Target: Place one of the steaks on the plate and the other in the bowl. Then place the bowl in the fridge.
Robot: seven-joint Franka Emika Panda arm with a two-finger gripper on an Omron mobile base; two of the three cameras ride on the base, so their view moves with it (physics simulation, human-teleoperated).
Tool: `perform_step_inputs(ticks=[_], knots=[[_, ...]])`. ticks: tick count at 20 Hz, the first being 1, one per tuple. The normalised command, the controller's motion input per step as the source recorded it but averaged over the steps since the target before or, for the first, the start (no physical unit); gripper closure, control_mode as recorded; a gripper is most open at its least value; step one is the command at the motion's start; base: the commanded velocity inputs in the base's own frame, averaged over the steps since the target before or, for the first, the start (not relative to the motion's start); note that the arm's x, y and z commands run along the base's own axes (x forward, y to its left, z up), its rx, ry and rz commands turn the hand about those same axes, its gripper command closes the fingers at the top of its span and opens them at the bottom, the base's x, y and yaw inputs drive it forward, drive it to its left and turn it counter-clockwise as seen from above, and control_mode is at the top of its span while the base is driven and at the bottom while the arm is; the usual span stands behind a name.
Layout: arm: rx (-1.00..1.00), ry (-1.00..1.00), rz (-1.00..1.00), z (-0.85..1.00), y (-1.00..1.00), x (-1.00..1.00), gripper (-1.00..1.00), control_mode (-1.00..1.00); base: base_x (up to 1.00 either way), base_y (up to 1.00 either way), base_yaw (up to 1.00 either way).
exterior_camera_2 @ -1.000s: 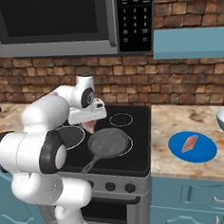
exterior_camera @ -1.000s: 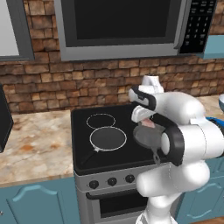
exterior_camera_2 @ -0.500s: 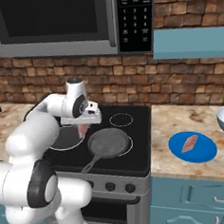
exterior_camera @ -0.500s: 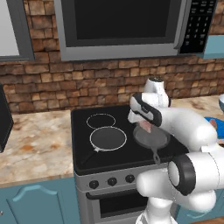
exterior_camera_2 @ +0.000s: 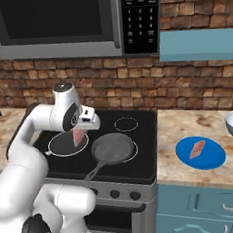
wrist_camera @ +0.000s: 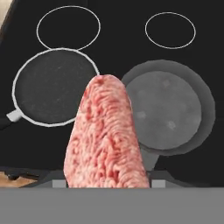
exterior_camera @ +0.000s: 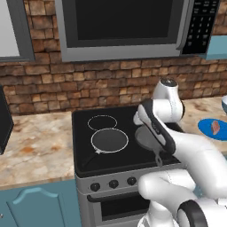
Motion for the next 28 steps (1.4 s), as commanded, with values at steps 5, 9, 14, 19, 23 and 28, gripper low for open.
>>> perform_step_inputs(ticks=[5, 9, 14, 19, 23, 28], knots=[[0.00, -0.04, -0.01, 0.11, 0.03, -0.40, 1.00, 1.00, -0.05, 0.01, -0.01], [0.00, 0.00, 0.00, 0.00, 0.00, 0.00, 1.00, 1.00, -0.35, -0.80, -0.06], [0.00, 0.00, 0.00, 0.00, 0.00, 0.00, 1.00, 1.00, -0.33, -1.00, 0.00], [0.00, 0.00, 0.00, 0.00, 0.00, 0.00, 1.00, 1.00, -0.30, -1.00, 0.00], [0.00, 0.00, 0.00, 0.00, 0.00, 0.00, 1.00, 1.00, 0.01, -1.00, 0.00], [0.00, 0.00, 0.00, 0.00, 0.00, 0.00, 1.00, 1.00, 0.30, -1.00, 0.01]])
